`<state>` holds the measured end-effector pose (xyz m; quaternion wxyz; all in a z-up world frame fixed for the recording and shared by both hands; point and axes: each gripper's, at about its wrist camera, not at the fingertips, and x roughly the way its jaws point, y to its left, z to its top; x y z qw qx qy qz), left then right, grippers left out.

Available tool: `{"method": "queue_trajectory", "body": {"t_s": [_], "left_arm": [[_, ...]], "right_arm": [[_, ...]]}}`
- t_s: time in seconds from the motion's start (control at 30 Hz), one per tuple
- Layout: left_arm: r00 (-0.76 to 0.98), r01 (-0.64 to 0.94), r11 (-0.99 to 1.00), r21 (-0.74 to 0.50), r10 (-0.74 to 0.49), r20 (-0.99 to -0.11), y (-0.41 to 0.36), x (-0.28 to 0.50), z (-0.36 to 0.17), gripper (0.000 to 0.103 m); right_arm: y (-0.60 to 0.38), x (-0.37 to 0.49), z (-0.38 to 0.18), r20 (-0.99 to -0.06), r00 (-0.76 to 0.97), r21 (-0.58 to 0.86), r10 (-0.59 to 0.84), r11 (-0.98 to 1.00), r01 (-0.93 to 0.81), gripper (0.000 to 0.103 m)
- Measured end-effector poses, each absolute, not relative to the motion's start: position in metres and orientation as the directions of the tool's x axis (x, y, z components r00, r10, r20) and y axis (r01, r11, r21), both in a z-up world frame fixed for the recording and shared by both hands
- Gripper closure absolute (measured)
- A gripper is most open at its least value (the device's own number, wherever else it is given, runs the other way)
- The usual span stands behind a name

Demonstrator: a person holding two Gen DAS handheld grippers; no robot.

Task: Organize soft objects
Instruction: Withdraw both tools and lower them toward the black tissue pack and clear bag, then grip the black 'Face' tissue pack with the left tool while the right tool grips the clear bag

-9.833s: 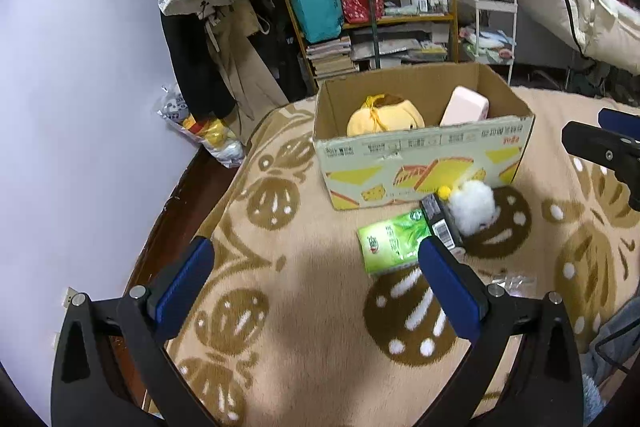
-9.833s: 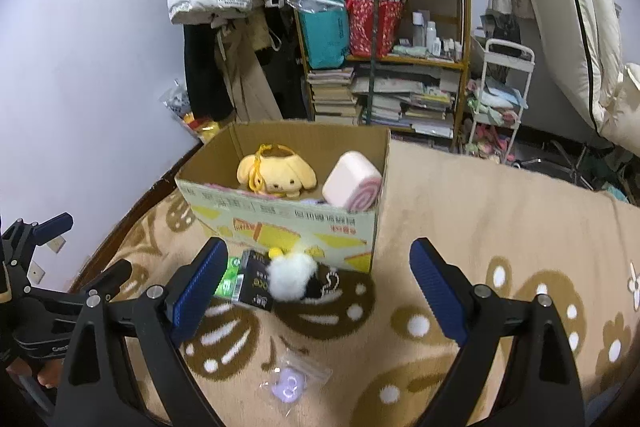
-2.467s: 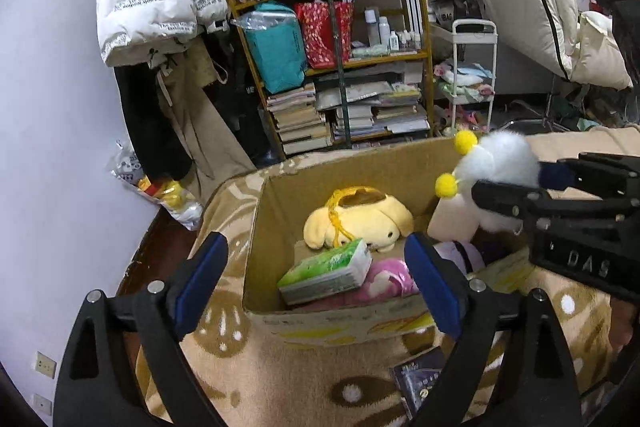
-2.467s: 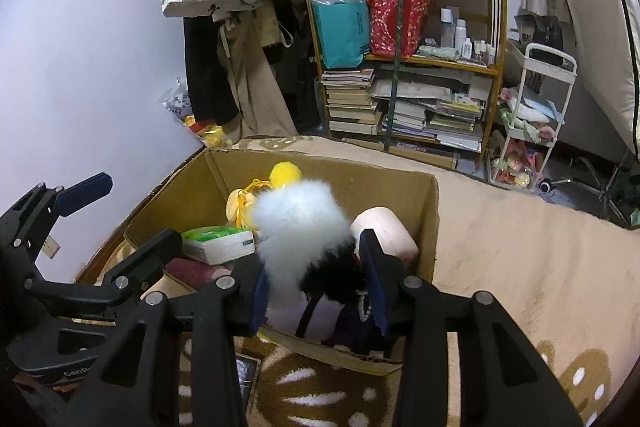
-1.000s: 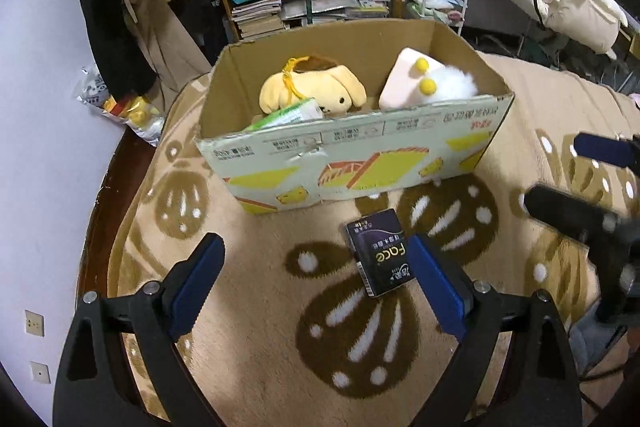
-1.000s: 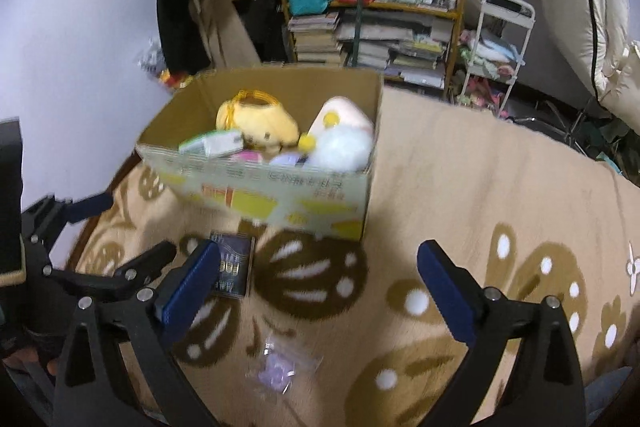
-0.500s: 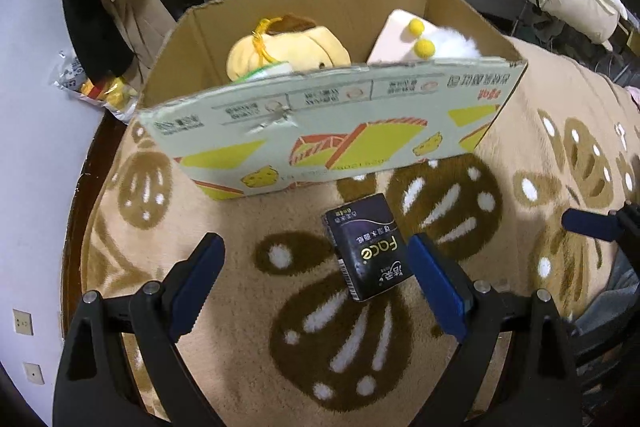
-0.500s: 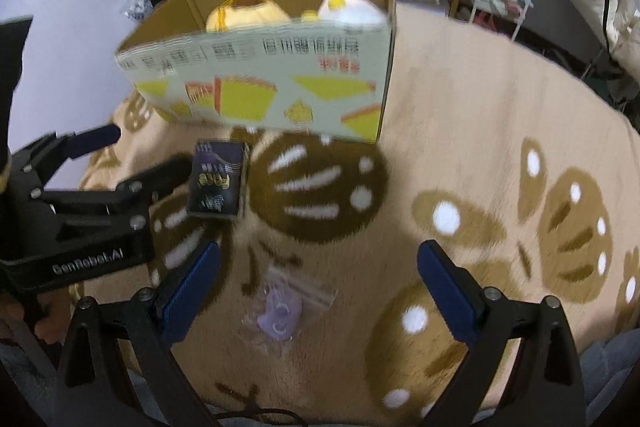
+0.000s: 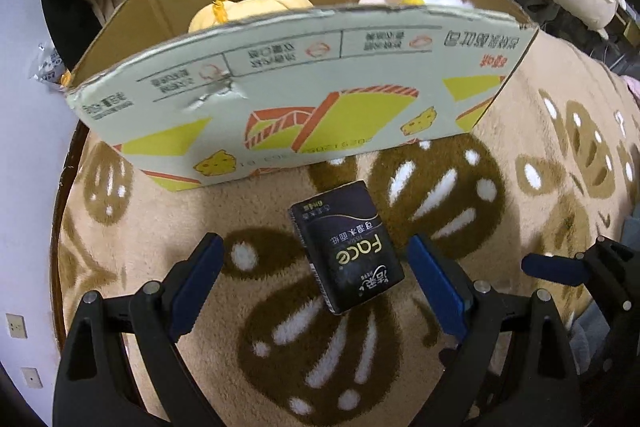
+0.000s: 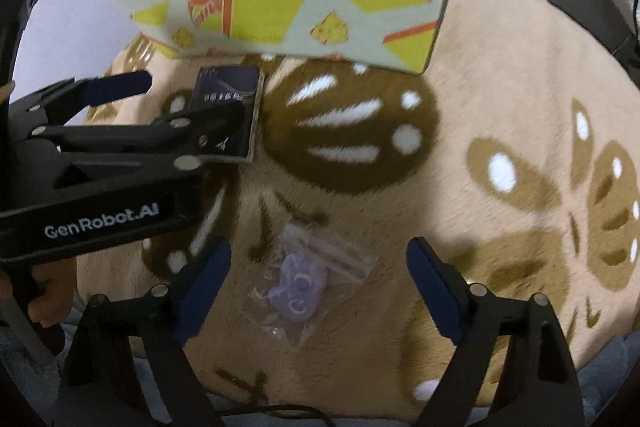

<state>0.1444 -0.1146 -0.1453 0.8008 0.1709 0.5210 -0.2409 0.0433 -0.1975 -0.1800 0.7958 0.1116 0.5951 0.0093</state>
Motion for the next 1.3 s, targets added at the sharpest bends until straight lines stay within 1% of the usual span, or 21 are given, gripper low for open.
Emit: {"method": "queue_trajectory", "body": {"t_s": [0.17,0.33,0.4,0.47,0.53,0.6,0.63,0.67,0.7,0.77,0.8,0.87,0.93,0.97,1.03,1.07,1.2,1.3], "left_arm": [[0.312,0.567,0.823,0.019,-0.193,-0.93,-0.119,0.15,-0.159,0.011],[0.294,0.571,0.821,0.012,-0.191,-0.936,-0.123,0.154,-0.171,0.011],[0.303,0.568,0.822,0.029,-0.176,-0.937,-0.123,0.158,-0.176,0.013],[0.296,0.574,0.819,0.026,-0.177,-0.939,-0.125,0.156,-0.18,0.026],[0.294,0.572,0.82,0.025,-0.176,-0.939,-0.126,0.156,-0.183,0.028],[0.297,0.573,0.819,0.025,-0.179,-0.938,-0.128,0.156,-0.183,0.034],[0.295,0.573,0.819,0.022,-0.181,-0.938,-0.128,0.157,-0.183,0.038],[0.295,0.571,0.82,0.02,-0.182,-0.938,-0.129,0.154,-0.181,0.039],[0.292,0.569,0.822,0.015,-0.185,-0.938,-0.128,0.155,-0.181,0.04],[0.293,0.568,0.823,0.013,-0.188,-0.938,-0.12,0.157,-0.183,0.048],[0.292,0.568,0.823,0.011,-0.189,-0.938,-0.119,0.157,-0.183,0.049],[0.285,0.566,0.824,-0.004,-0.201,-0.937,-0.117,0.156,-0.181,0.055],[0.283,0.563,0.826,-0.012,-0.207,-0.936,-0.115,0.157,-0.18,0.056],[0.283,0.563,0.827,-0.012,-0.206,-0.937,-0.113,0.158,-0.178,0.056],[0.285,0.561,0.828,-0.01,-0.204,-0.936,-0.11,0.157,-0.178,0.056],[0.286,0.561,0.828,-0.008,-0.203,-0.937,-0.109,0.155,-0.177,0.056],[0.295,0.555,0.832,0.001,-0.195,-0.935,-0.101,0.148,-0.175,0.056],[0.303,0.543,0.839,0.009,-0.186,-0.935,-0.094,0.143,-0.17,0.056]], "right_arm": [[-0.191,0.045,-0.191,-0.951,0.257,0.211,0.174,0.97,0.125,0.01],[-0.183,0.046,-0.197,-0.956,0.246,0.189,0.158,0.976,0.111,0.01],[-0.177,0.048,-0.2,-0.96,0.239,0.176,0.147,0.979,0.104,0.01],[-0.176,0.045,-0.201,-0.963,0.235,0.155,0.131,0.984,0.09,0.01],[-0.168,0.046,-0.202,-0.966,0.23,0.137,0.115,0.987,0.079,0.01],[-0.162,0.046,-0.204,-0.969,0.226,0.115,0.096,0.991,0.074,0.01],[-0.158,0.045,-0.207,-0.971,0.224,0.101,0.083,0.993,0.068,0.012],[-0.155,0.045,-0.209,-0.974,0.219,0.076,0.06,0.995,0.063,0.014],[-0.151,0.045,-0.211,-0.976,0.215,0.053,0.039,0.997,0.058,0.019],[-0.147,0.043,-0.211,-0.976,0.216,0.032,0.022,0.998,0.046,0.021],[-0.146,0.041,-0.212,-0.976,0.217,0.027,0.017,0.999,0.043,0.024],[-0.144,0.038,-0.211,-0.976,0.219,0.004,-0.006,0.999,0.046,0.033],[-0.143,0.034,-0.21,-0.975,0.22,-0.01,-0.022,0.998,0.056,0.047],[-0.145,0.035,-0.211,-0.975,0.221,-0.011,-0.024,0.998,0.062,0.05],[-0.146,0.034,-0.211,-0.974,0.223,-0.01,-0.026,0.997,0.075,0.06],[-0.145,0.033,-0.211,-0.974,0.225,-0.013,-0.031,0.997,0.082,0.063],[-0.144,0.032,-0.213,-0.973,0.229,0.007,-0.015,0.995,0.095,0.064],[-0.144,0.031,-0.214,-0.974,0.227,0.015,-0.007,0.996,0.092,0.061]]}}
